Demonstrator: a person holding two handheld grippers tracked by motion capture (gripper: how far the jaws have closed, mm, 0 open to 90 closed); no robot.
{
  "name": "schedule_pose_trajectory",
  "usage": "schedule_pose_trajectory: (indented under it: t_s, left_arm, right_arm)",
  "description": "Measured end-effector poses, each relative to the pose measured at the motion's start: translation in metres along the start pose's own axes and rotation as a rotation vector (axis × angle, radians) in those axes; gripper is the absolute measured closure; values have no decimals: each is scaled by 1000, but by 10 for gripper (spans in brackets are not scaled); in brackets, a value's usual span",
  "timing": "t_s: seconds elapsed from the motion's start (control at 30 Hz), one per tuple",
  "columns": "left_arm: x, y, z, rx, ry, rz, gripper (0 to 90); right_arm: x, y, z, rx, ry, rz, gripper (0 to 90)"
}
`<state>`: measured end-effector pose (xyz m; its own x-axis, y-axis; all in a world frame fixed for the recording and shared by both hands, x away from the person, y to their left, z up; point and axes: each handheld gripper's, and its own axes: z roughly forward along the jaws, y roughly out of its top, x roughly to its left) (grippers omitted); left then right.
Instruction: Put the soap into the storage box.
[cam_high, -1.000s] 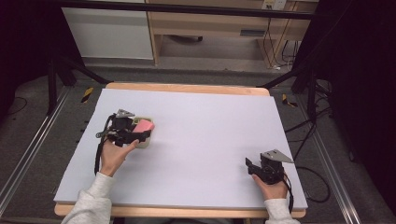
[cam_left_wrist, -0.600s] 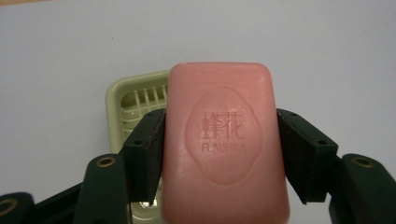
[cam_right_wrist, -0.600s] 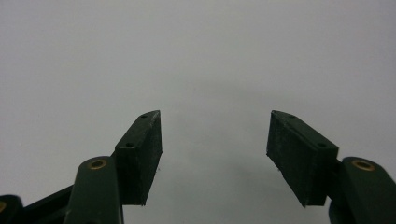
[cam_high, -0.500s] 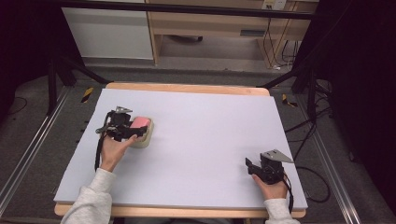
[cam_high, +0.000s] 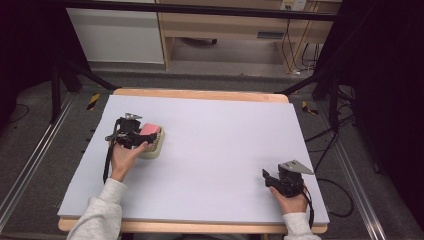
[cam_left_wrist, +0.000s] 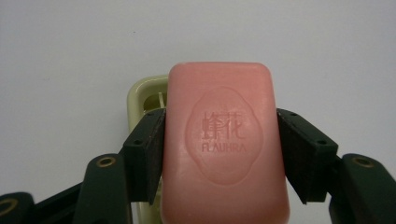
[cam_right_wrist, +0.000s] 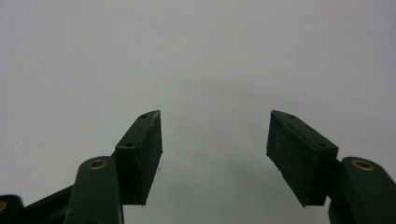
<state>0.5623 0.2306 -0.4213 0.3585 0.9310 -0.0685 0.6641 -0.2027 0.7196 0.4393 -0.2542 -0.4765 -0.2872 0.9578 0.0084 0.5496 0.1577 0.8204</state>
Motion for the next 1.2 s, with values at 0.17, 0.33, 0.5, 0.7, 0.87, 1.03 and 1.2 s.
schedule_pose_trajectory:
  t_s: [0.17,0.33,0.5,0.7,0.87,1.03,1.2]
  left_arm:
    - [2,-1,4,2,9,-8,374]
    - [4,-3,8,10,4,-6,374]
    - [5,-5,12,23,15,-9,374]
    - [4,-7,18,37,23,-7,374]
    - [3,-9,21,47,24,-3,374]
    - [4,-10,23,52,33,-6,374]
    - [5,-11,24,51,33,-6,374]
  right_arm:
    - [0,0,0,2,2,2,358]
    - [0,0,0,2,2,1,358]
    - [0,0,0,3,2,2,358]
    - [1,0,0,4,3,2,358]
    - [1,0,0,4,3,2,358]
    - [1,0,0,4,3,2,358]
    - [1,0,0,3,3,1,358]
